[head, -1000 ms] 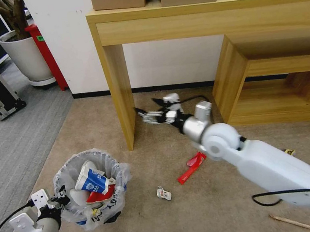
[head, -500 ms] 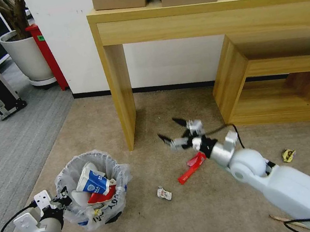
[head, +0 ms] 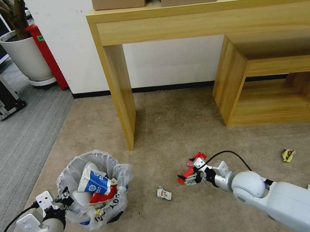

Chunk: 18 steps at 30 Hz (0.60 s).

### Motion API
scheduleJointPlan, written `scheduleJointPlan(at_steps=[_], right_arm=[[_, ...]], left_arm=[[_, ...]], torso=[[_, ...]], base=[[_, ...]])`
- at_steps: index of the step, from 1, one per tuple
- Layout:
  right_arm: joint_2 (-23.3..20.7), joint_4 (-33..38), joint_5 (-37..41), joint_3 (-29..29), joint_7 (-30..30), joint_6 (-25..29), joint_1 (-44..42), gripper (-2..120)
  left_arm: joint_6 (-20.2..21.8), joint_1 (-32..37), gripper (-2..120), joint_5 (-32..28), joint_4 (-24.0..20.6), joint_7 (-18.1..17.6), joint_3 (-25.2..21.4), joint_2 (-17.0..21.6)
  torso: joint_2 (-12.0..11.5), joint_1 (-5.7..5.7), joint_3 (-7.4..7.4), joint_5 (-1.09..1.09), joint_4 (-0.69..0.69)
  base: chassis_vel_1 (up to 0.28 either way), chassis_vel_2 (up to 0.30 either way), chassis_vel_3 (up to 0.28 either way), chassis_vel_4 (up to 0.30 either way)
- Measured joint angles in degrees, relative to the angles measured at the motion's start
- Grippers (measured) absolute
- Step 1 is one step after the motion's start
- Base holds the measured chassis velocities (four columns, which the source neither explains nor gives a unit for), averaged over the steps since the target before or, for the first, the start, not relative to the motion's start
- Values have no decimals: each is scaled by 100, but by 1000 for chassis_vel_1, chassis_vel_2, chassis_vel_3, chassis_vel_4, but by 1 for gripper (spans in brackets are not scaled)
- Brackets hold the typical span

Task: Pick up the trash bin and place the garbage on the floor into it.

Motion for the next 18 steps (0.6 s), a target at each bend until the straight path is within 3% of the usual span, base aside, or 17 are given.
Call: scheduleJointPlan(at_steps=[2, 7, 10, 18], right_arm=[[147, 54, 371, -253, 351, -564, 197, 100], [389, -75, 679, -711, 808, -1123, 560, 100], [724, -384, 1081, -1055, 1249, -1752, 870, 100], [1405, -1296, 1191, -1590, 1391, -2136, 1361, 100]], left_arm=[[-6, -8, 1, 17, 27, 3, 15, -10], [-15, -7, 1, 23, 46, 5, 16, -14], [-16, -12, 1, 23, 67, 5, 17, 3], [-25, -37, 1, 6, 142, 7, 13, 33]], torso=[[0, 0, 0, -1, -1], [0, 0, 0, -2, 0], [0, 0, 0, -2, -1], [0, 0, 1, -1, 0]], base=[[0, 0, 0, 0], [0, 0, 0, 0], [0, 0, 0, 0], [0, 0, 0, 0]])
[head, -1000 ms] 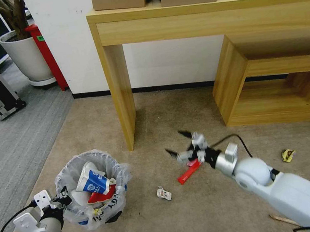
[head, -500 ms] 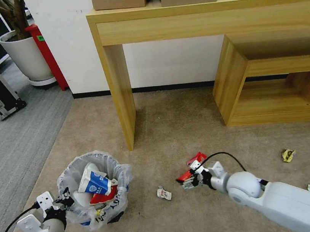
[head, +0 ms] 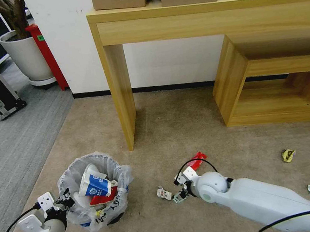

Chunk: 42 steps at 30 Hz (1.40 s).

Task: Pick up the trash bin and place the garbage on the floor into it.

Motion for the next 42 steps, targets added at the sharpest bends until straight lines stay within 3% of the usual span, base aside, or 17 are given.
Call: scheduleJointPlan(at_steps=[9, 17, 27, 38, 42], right_arm=[[521, -585, -73, -372, -137, 317, 147, 99], [686, -788, -199, -450, -177, 449, 142, 97], [1002, -1124, -375, -486, -192, 704, 85, 82], [1153, -1393, -641, -477, -220, 910, -10, 81], [1242, -1550, -754, -476, -274, 1061, -34, 75]], left_arm=[[-15, -100, 1, -48, 107, 0, 11, 31], [-36, -107, 1, -65, 123, 2, 12, 45], [-44, -62, 1, -76, 88, 6, -9, 42], [-70, -1, 1, -71, 22, 18, -16, 6], [-92, 24, 1, -62, 16, 23, -24, -3]], torso=[[0, 0, 0, 0, 0], [0, 0, 0, -1, -1], [0, 0, 0, 0, 0], [0, 0, 0, 0, -1], [0, 0, 0, 1, 0]], base=[[0, 0, 0, 0], [0, 0, 0, 0], [0, 0, 0, 0], [0, 0, 0, 0], [0, 0, 0, 0]])
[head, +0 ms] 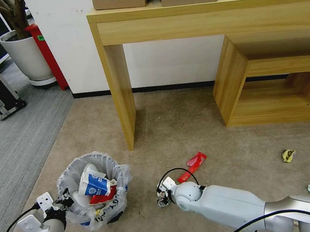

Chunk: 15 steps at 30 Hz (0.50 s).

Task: Pick up the trash bin and place the garbage on the floor into it.

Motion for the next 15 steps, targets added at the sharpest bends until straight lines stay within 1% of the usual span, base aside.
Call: scheduleJointPlan(at_steps=[5, 6, 7, 8, 15], right_arm=[[61, -99, -81, 9, -20, 78, -38, 69], [73, -143, -135, 11, -34, 140, -56, 63], [73, -143, -135, 11, -34, 140, -56, 63], [84, -171, -161, 17, -36, 165, -65, 59], [78, -262, -302, 36, -82, 285, -107, 52]], left_arm=[[-24, 6, 1, 3, -3, 2, -13, 1], [-35, 2, 1, 4, 0, 4, -13, -1], [-35, 2, 1, 4, 0, 4, -13, -1], [-37, -1, 1, 4, 7, 5, -14, -4], [-48, -14, 1, 18, 49, 15, -4, -6]], torso=[[0, 0, 0, 0, 0], [0, 0, 0, 0, 0], [0, 0, 0, 0, 0], [0, 0, 0, 0, 0], [0, 0, 0, 0, 0]], base=[[0, 0, 0, 0], [0, 0, 0, 0], [0, 0, 0, 0], [0, 0, 0, 0], [0, 0, 0, 0]])
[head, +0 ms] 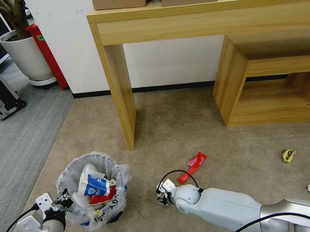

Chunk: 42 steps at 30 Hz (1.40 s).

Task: Pick up the trash bin and place the garbage on the floor into it.

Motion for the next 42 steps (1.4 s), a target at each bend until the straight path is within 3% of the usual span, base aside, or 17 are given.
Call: scheduleJointPlan(at_steps=[13, 16, 23, 28, 31, 34, 35, 38, 42], right_arm=[[-37, -114, -272, 21, -95, 232, -34, 6], [-45, -144, -332, 21, -112, 287, -50, 0], [-175, -5, -336, 194, -167, 563, -101, 0], [-773, 880, -29, 841, -399, 1138, -195, 0], [-1383, 1755, 105, 1451, -1068, 2039, -294, 0], [-1552, 2082, 135, 1616, -1304, 2352, -306, 0], [-1753, 2486, 206, 1787, -1697, 2840, -308, 0], [-1923, 2945, 423, 1912, -2145, 3251, -273, 0], [-2015, 3499, 856, 1859, -2512, 3476, -128, 0]], left_arm=[[-13, -44, 1, 5, 62, 8, 34, 3], [-20, -50, 1, 5, 71, 10, 37, 3], [-27, -61, 1, -7, 88, 12, 21, 55], [-25, -69, 1, -27, 109, 11, 16, 103], [-9, -53, 1, -65, 100, 2, 6, 172], [-4, -47, 1, -79, 88, -1, -1, 194], [3, -44, 1, -95, 67, -9, -14, 217], [15, -44, 1, -106, 40, -18, -15, 223], [34, -58, 1, -108, 6, -29, 3, 196]], torso=[[0, 0, 0, 0, 0], [0, 0, 0, 0, 0], [0, 0, 0, 1, 0], [0, 0, 0, 0, 0], [0, 0, 0, 0, -2], [0, 0, 0, 1, -1], [0, 0, -1, 0, -1], [0, 0, 0, 0, -1], [0, 0, -1, 0, -1]], base=[[0, 0, 0, 0], [0, 0, 0, 0], [0, 0, 0, 0], [0, 0, 0, 0], [0, 0, 0, 0], [0, 0, 0, 0], [0, 0, 0, 0], [0, 0, 0, 0], [0, 0, 0, 0]])
